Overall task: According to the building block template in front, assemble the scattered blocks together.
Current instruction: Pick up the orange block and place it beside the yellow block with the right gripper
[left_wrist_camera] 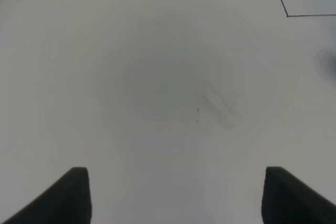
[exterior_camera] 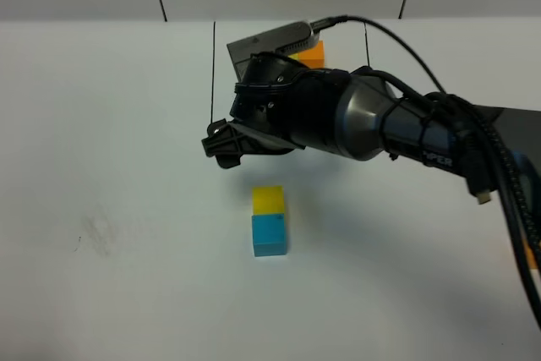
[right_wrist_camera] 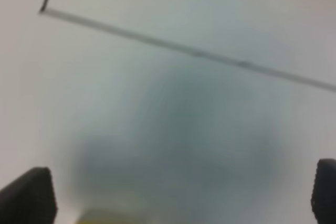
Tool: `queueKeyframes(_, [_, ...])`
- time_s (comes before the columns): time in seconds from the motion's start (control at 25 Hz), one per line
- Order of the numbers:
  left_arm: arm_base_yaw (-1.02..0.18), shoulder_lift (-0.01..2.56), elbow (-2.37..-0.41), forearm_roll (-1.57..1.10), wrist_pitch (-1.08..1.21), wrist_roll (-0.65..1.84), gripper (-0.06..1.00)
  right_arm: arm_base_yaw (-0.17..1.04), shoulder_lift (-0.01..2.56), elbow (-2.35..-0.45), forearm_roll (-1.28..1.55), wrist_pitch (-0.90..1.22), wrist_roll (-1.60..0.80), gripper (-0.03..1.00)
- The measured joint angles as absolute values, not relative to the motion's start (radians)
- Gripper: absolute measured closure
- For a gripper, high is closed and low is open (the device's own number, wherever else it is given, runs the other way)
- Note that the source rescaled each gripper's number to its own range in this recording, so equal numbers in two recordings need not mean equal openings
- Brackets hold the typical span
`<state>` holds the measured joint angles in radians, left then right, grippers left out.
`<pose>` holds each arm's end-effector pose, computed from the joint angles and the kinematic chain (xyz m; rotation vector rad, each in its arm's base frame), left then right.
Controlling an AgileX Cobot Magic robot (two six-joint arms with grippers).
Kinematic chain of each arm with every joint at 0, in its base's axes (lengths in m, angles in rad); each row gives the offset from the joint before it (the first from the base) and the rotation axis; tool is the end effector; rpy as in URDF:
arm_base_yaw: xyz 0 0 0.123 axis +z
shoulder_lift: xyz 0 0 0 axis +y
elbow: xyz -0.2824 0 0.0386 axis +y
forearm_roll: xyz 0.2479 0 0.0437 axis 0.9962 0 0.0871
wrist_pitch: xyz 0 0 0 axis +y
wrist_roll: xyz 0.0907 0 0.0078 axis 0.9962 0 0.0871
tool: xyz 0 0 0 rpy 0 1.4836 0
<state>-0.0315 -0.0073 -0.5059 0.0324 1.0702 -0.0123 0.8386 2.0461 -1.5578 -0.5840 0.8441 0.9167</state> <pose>-0.0070 0.0028 0.2780 0.0177 2.0401 0.0113 0.3197 0.2994 0.2028 -0.3123 2.5399 -0.0964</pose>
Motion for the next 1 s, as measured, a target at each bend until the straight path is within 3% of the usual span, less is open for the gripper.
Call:
queueKeyframes(0.44, [-0.031, -0.007, -0.506, 0.032, 1.07, -0.012, 0.48, 0.564, 1.743, -1.558, -0.638, 1.192, 0.626, -0.03])
queueKeyframes(0.76, [-0.031, -0.007, -0.506, 0.032, 1.07, -0.009, 0.48, 0.272, 1.569, -1.558, -0.586, 1.208, 0.333, -0.03])
queueKeyframes(1.0, [-0.031, -0.007, -0.506, 0.032, 1.07, -0.009, 0.48, 0.021, 1.493, -1.542, -0.315, 1.215, 0.12, -0.03])
